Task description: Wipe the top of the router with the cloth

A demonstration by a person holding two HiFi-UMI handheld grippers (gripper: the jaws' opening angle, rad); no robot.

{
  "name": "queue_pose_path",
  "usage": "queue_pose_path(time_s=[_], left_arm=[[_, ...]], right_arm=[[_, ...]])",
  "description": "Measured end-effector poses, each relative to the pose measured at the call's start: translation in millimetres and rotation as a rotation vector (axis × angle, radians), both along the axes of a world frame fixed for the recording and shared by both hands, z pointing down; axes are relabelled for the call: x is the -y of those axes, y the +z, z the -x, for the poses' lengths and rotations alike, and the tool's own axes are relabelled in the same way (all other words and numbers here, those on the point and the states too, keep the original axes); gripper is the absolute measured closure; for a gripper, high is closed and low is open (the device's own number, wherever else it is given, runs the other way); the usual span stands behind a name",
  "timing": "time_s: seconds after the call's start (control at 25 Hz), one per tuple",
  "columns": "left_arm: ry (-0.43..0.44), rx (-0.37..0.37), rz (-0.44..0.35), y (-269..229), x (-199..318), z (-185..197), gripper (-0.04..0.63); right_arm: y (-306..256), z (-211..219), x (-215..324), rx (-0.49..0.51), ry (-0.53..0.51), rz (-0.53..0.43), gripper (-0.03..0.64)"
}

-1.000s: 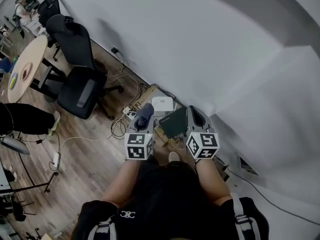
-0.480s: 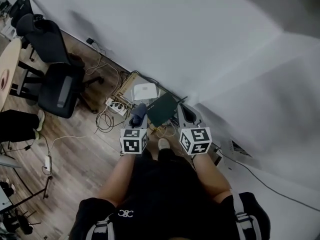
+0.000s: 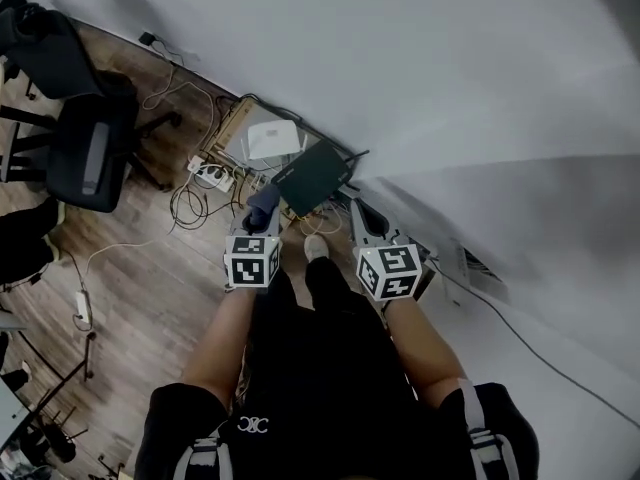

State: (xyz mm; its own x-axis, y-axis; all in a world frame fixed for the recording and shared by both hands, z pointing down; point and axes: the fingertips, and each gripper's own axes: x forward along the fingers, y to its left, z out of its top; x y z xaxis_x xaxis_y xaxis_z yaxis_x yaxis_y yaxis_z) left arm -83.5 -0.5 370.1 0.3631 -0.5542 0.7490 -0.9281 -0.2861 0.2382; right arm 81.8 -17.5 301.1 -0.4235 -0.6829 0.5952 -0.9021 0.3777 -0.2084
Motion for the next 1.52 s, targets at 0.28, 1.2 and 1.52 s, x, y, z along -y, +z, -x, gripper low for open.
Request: queue_pose_path(time_s=[0.28,1.2,1.52], left_arm=[[0.039,0.011,0.048,54.0,0.4,16.9,0.531],[0.296,0.112,0.193,285.3,48.8,20.2,0.532],[0.398,0.197,0.167,320.1,68.0,18.6,0.532]], right_arm=[[60.0,3.8,-15.9,-0.032,0.009,0.102,0.615],[255.2,-16.3,-42.9,-0.001,0.122,0.263,0.615],[285.4,-9.1,-62.5,0.042,0.107,0.303,0.615]])
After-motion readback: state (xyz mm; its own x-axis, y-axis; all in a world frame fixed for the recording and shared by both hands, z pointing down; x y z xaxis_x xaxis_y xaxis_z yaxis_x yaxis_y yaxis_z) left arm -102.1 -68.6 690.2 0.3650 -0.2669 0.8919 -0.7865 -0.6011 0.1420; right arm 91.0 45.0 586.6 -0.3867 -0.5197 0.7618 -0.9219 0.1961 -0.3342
